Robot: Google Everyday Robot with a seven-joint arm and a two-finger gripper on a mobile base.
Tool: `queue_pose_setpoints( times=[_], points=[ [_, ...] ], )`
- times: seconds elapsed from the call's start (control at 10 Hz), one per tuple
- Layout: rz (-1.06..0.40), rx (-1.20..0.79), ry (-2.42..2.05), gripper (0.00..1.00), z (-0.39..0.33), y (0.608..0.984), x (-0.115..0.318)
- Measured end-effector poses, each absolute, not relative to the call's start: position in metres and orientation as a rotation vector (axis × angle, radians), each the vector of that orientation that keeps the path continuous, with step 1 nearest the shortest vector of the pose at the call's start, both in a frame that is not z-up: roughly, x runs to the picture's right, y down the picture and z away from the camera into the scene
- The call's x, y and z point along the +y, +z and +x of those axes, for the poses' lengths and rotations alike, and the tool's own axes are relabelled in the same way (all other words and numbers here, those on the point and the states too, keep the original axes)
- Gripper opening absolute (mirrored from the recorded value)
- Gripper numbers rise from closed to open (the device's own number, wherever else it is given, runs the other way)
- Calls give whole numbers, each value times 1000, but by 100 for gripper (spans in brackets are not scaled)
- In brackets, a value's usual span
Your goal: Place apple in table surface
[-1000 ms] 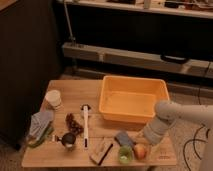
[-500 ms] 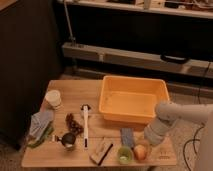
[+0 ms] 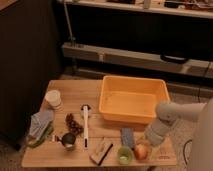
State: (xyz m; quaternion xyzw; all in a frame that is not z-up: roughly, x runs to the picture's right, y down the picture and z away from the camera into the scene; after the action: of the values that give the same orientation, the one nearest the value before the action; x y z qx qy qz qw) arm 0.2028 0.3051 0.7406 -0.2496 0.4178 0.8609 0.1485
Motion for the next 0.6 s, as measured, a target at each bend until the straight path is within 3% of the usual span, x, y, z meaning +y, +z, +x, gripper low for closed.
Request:
queue_pose_setpoints(
  times=[0.6],
  points=[
    [-712, 1199, 2477, 0, 203, 741, 304]
  ],
)
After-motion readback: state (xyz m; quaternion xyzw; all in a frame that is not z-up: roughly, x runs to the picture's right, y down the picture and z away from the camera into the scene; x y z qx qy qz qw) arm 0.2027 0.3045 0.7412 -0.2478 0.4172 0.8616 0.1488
